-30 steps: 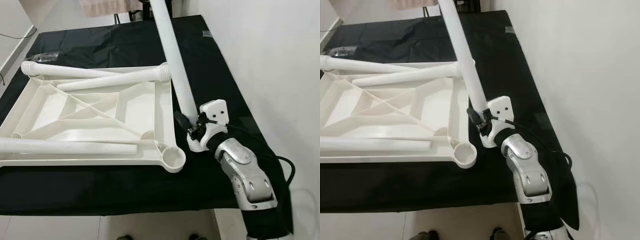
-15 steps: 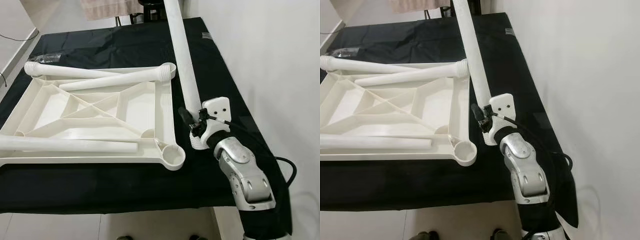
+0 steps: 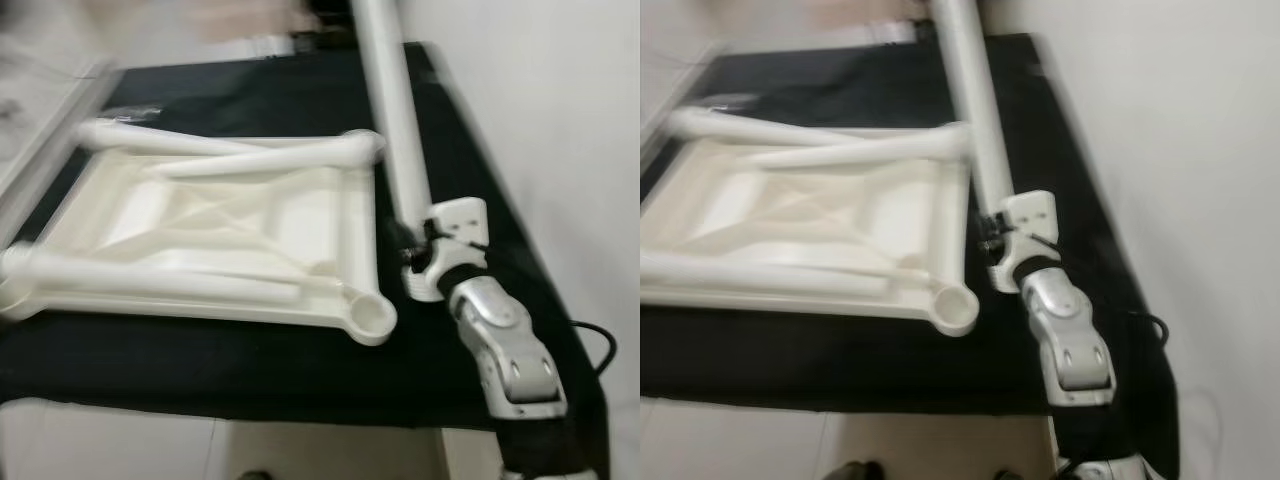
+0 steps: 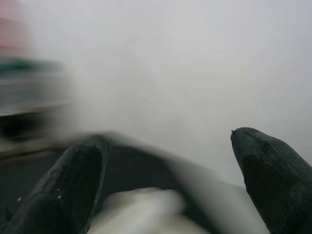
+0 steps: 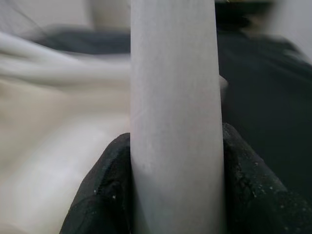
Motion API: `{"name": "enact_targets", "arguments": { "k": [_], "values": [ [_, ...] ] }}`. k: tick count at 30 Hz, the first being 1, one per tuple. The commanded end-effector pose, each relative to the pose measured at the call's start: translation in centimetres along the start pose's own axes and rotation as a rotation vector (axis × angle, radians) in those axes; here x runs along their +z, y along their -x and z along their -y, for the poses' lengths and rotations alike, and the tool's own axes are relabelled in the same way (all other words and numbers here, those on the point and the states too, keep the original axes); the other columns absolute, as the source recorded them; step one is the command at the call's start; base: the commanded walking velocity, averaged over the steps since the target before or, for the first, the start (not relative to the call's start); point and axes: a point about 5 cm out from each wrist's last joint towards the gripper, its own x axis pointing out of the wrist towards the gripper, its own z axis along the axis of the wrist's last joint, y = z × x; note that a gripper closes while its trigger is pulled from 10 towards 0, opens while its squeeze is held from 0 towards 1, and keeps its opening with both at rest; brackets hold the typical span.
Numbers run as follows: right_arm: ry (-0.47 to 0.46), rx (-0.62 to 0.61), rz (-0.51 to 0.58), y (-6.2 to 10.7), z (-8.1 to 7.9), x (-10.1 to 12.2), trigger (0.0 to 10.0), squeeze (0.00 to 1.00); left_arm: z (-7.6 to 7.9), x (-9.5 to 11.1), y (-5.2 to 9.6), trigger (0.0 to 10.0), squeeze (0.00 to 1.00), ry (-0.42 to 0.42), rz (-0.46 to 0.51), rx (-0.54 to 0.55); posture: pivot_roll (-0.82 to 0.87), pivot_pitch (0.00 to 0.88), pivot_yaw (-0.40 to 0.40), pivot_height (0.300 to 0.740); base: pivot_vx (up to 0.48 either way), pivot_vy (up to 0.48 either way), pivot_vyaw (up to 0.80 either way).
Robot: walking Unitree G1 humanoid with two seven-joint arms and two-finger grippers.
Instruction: Building children table
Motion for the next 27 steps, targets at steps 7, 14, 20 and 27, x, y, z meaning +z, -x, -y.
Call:
{"name": "enact_targets", "arguments": {
  "k": [7, 14, 20, 27],
  "values": [
    [-0.004, -0.026, 0.027, -0.6, 1.1, -0.1, 10.0, 0.0, 2.7, -2.3, -3.0, 10.0, 0.0, -0.019, -0.004, -0.112, -0.05, 0.02, 0.06, 0.74, 0.0, 0.0, 0.0],
    [0.006, -0.037, 0.051, -1.4, 1.6, 0.2, 10.0, 0.0, 3.3, -3.8, -2.4, 10.0, 0.0, 0.008, -0.009, -0.042, -0.05, 0.0, 0.051, 0.74, 0.0, 0.0, 0.0],
    [0.004, -0.05, 0.079, -1.8, 1.8, 0.5, 10.0, 0.0, 2.9, -3.7, -2.0, 10.0, 0.0, -0.026, 0.022, 0.028, -0.06, 0.0, 0.048, 0.74, 0.0, 0.0, 0.0],
    [-0.003, -0.098, 0.119, -2.2, 2.5, 0.8, 10.0, 0.0, 2.2, -2.4, -1.2, 10.0, 0.0, -0.198, 0.083, 0.248, -0.05, 0.0, 0.041, 0.74, 0.0, 0.0, 0.0]
  ]
}}
